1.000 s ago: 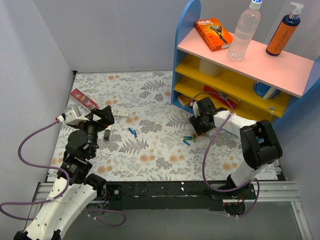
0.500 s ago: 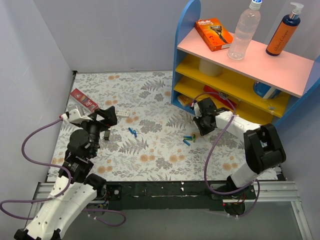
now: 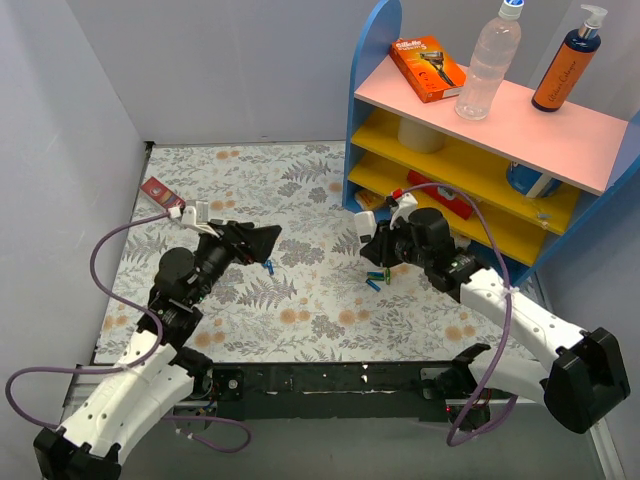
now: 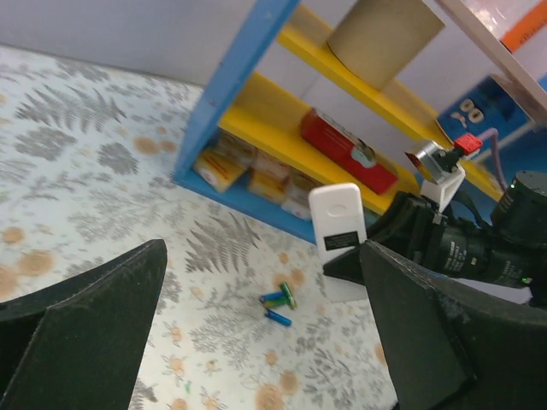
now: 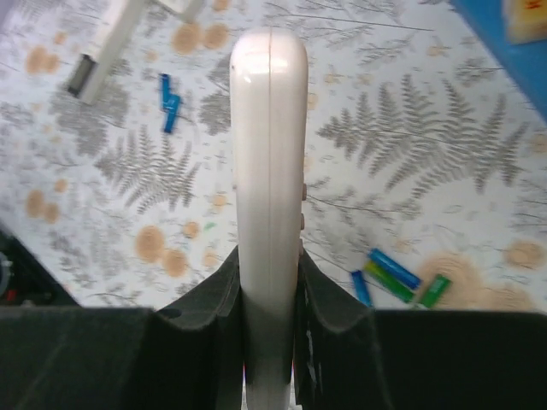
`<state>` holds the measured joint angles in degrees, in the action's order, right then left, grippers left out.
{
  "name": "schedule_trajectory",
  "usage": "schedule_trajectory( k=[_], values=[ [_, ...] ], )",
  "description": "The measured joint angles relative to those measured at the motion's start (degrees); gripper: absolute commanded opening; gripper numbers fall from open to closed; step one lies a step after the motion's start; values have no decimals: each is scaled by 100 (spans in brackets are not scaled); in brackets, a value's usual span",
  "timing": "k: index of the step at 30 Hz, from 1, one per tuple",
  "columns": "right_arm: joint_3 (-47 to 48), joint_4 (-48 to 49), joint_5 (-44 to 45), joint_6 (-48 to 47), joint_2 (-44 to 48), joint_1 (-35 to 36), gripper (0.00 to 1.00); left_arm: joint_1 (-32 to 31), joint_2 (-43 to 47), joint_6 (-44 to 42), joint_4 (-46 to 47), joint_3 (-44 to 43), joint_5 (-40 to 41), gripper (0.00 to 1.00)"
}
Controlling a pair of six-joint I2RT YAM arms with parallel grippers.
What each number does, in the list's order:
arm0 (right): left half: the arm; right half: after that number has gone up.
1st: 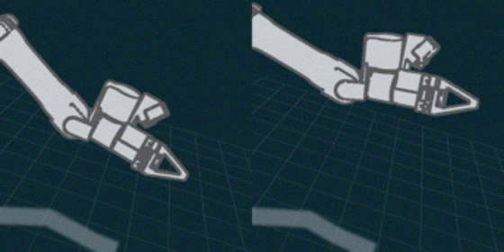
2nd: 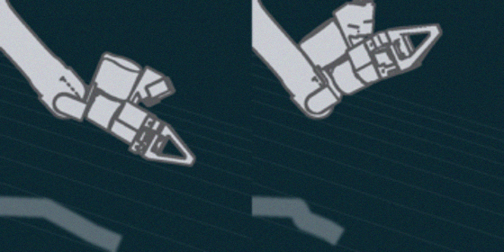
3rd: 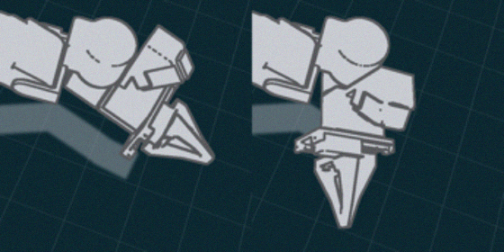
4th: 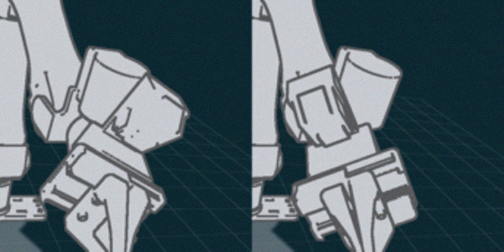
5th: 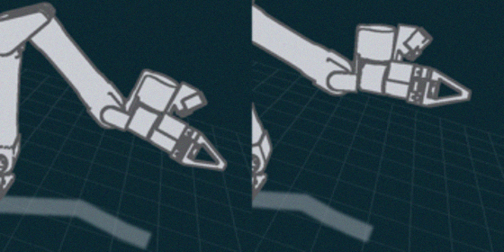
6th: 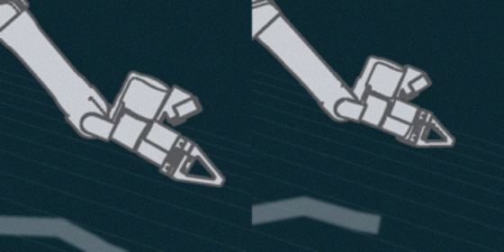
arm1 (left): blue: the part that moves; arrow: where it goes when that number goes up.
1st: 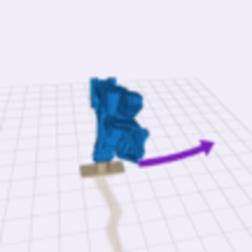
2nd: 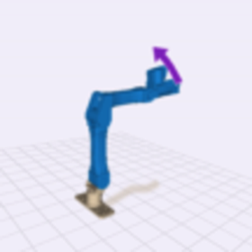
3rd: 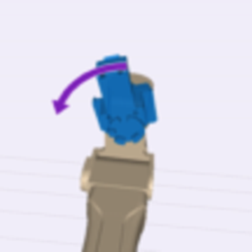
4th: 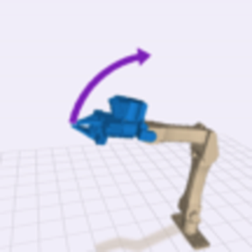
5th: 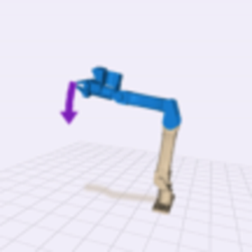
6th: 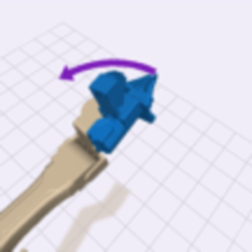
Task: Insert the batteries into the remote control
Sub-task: Turn over the remote control.
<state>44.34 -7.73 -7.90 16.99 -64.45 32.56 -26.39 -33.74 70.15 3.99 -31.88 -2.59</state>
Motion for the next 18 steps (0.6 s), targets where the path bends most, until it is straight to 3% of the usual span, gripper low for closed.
schedule_trajectory(
  k=[8,18],
  values=[
    [-778,1757,216,1816,260,820,2,-378,-1276,612,584,22,-876,98],
    [-1150,3259,763,3117,168,1436,3,-1624,-2212,577,621,-13,-387,98]
  ],
)
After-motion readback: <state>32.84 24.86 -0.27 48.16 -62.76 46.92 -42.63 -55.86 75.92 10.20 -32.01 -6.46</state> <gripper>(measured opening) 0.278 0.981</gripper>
